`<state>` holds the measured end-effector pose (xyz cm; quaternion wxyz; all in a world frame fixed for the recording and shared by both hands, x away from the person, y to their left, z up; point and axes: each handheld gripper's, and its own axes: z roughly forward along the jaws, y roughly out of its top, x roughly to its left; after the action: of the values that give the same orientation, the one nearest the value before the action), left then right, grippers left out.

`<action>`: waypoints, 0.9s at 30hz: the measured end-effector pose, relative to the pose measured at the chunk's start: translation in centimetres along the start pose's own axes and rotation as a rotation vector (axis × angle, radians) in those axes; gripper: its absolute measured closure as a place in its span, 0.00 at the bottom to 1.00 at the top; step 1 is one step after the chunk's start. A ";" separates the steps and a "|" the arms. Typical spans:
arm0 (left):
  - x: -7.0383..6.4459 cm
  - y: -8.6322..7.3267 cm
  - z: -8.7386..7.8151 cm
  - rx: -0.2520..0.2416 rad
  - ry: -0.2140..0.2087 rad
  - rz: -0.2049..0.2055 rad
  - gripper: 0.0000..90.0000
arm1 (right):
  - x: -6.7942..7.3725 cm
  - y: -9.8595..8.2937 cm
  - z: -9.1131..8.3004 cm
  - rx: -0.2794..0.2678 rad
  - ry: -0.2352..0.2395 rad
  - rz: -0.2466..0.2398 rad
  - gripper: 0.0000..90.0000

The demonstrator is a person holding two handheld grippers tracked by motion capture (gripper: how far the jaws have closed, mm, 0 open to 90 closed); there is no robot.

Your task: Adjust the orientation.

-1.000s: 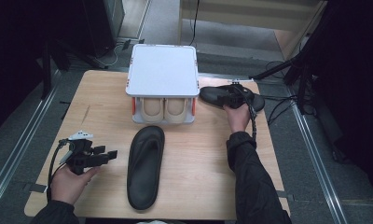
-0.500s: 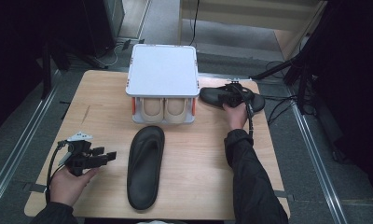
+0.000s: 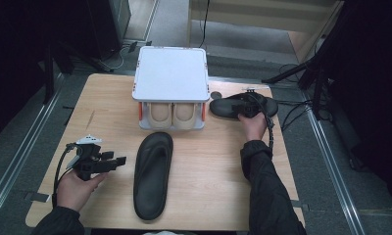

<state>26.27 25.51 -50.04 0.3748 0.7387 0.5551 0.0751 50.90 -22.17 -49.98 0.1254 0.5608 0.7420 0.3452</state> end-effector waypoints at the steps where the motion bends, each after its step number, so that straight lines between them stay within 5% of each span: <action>1: 0.0 0.1 0.1 -0.001 -0.004 0.006 0.44 | 0.0 -0.1 -0.1 -0.002 0.000 -0.001 1.00; 27: -0.4 2.3 1.7 0.020 -0.051 0.055 0.44 | -1.0 -2.7 -2.8 0.011 0.032 -0.003 1.00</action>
<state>28.75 24.11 -49.69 0.3794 0.7590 0.5255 0.0611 47.59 -24.48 -49.90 0.1111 0.5548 0.7466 0.3499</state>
